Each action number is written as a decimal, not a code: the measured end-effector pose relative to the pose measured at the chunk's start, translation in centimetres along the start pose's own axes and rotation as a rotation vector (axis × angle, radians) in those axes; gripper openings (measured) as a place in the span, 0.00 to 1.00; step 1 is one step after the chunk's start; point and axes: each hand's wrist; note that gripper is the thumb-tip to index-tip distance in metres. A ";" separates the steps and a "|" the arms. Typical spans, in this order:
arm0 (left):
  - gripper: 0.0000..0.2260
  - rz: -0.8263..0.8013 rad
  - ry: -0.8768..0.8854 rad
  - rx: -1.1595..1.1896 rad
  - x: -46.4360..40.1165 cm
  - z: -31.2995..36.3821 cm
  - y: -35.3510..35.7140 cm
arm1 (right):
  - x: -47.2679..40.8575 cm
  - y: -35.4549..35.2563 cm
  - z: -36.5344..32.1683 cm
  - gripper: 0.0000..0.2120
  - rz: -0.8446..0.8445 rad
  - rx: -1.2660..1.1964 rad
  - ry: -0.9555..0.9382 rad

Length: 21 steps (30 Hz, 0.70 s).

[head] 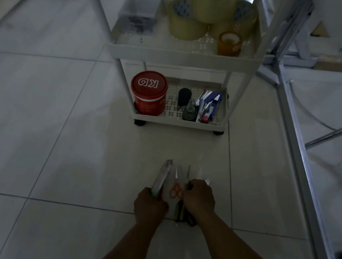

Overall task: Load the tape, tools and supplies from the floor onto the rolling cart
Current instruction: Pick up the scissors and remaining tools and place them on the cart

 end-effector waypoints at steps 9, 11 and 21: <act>0.08 -0.290 0.055 0.284 1.8 5.1 -3.5 | 1.2 -4.4 -3.9 0.22 -0.070 -0.337 0.024; 0.07 -0.312 0.075 0.299 2.4 6.8 -4.6 | 1.6 -5.8 -5.1 0.20 -0.078 -0.411 0.044; 0.04 -0.392 0.235 0.313 9.1 16.4 -12.7 | 7.8 -13.5 -14.1 0.08 -0.076 -0.810 0.029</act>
Point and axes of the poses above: each hand's wrist, its own x-axis away from the middle knuckle, its own y-axis out of the palm, z = x × y, and after that the axes turned 4 degrees about -y, right-handed
